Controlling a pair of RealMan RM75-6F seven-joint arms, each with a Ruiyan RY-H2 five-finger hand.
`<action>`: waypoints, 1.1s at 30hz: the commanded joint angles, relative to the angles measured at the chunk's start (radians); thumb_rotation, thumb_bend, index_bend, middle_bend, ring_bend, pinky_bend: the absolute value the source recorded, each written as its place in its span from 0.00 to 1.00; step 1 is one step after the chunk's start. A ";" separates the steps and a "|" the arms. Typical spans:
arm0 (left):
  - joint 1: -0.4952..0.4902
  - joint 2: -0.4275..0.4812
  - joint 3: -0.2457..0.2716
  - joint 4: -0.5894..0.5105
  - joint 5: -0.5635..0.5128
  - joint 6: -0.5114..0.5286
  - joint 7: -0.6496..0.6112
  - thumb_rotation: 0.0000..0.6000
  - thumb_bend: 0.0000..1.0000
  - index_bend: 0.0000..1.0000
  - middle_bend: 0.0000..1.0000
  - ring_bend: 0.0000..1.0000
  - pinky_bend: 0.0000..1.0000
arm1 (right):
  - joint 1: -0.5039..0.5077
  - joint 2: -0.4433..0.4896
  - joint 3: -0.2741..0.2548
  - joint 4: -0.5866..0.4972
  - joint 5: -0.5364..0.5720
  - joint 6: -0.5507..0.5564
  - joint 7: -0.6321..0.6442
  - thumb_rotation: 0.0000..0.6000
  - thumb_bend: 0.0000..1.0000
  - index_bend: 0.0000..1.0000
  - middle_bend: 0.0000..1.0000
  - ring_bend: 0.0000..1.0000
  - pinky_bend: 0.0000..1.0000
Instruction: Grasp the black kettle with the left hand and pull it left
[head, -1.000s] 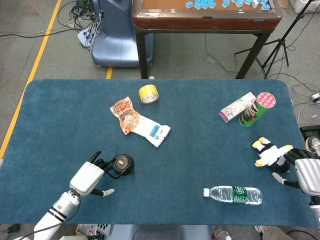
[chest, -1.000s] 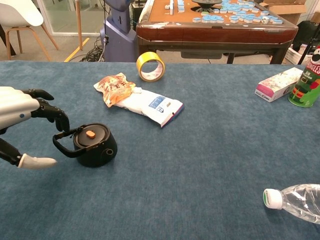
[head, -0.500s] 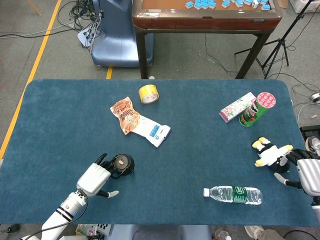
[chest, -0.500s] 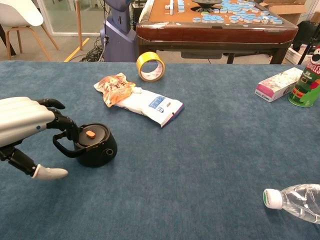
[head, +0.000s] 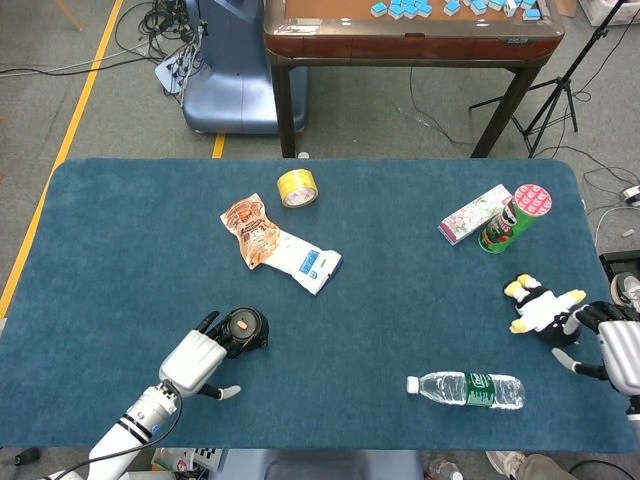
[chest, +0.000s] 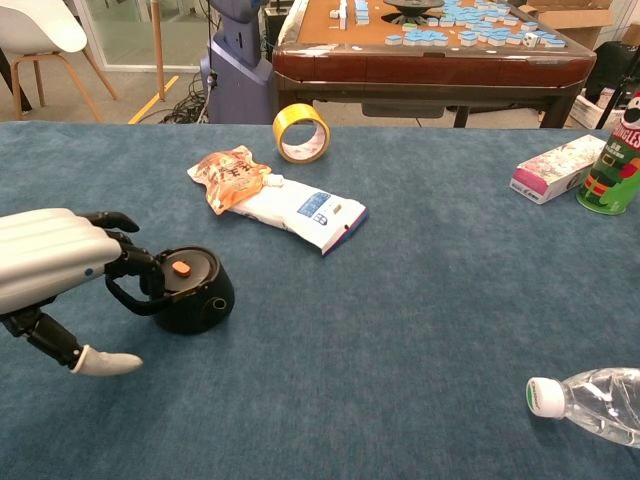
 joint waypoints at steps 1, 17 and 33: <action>-0.002 -0.003 0.002 0.001 0.001 -0.001 0.005 0.46 0.14 0.34 0.33 0.27 0.06 | 0.000 0.001 0.000 0.000 0.001 -0.001 0.000 1.00 0.18 0.54 0.46 0.28 0.28; -0.013 -0.018 0.011 0.018 -0.008 -0.014 0.028 0.47 0.14 0.36 0.35 0.27 0.06 | 0.001 -0.005 0.000 0.009 0.008 -0.014 0.006 1.00 0.18 0.54 0.46 0.28 0.28; -0.023 -0.031 0.014 0.026 -0.036 -0.029 0.038 0.46 0.14 0.43 0.43 0.34 0.06 | -0.003 -0.008 0.000 0.019 0.014 -0.018 0.016 1.00 0.18 0.54 0.46 0.28 0.28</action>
